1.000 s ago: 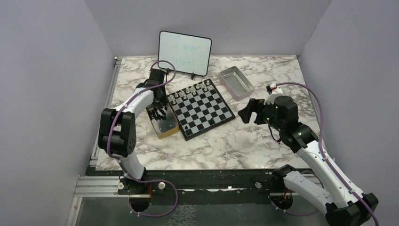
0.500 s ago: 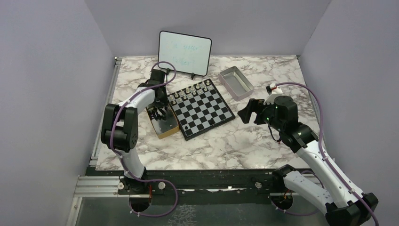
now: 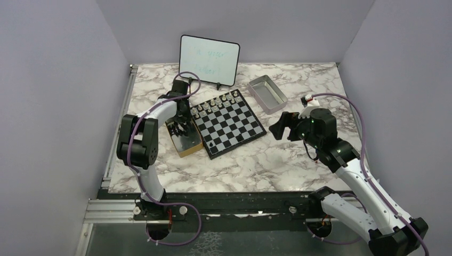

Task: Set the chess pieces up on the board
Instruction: Pick up the chess piece from the storage box.

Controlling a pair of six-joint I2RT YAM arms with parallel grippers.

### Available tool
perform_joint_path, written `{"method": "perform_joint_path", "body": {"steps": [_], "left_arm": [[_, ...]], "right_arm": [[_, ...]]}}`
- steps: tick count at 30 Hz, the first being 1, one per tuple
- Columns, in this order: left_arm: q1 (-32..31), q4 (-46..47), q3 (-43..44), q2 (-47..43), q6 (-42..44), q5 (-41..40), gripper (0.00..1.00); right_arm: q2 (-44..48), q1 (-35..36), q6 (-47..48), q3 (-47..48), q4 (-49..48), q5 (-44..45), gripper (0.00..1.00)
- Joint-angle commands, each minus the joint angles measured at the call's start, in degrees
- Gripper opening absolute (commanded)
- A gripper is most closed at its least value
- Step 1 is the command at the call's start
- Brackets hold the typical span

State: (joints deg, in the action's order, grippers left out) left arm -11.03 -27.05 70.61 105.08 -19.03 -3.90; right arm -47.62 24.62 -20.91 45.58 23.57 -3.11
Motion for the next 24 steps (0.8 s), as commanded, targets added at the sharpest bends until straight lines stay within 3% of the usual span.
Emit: {"method": "perform_joint_path", "body": {"steps": [1,16,24], "left_arm": [[0.39,0.94,1.64,1.18,0.57,1.05,0.22],[1.01,0.04,2.01,0.83,1.8,0.07,0.12],[1.01,-2.4,2.24,-0.49,1.97,0.34,0.11]], "right_arm": [[-0.1,-0.45,0.44,-0.43,-2.04,-0.49,1.0],[0.27,-0.45,0.14,-1.2,-1.99,-1.78,1.0],[0.49,-0.45,0.16,-1.72,-1.6,-2.05,1.0]]}}
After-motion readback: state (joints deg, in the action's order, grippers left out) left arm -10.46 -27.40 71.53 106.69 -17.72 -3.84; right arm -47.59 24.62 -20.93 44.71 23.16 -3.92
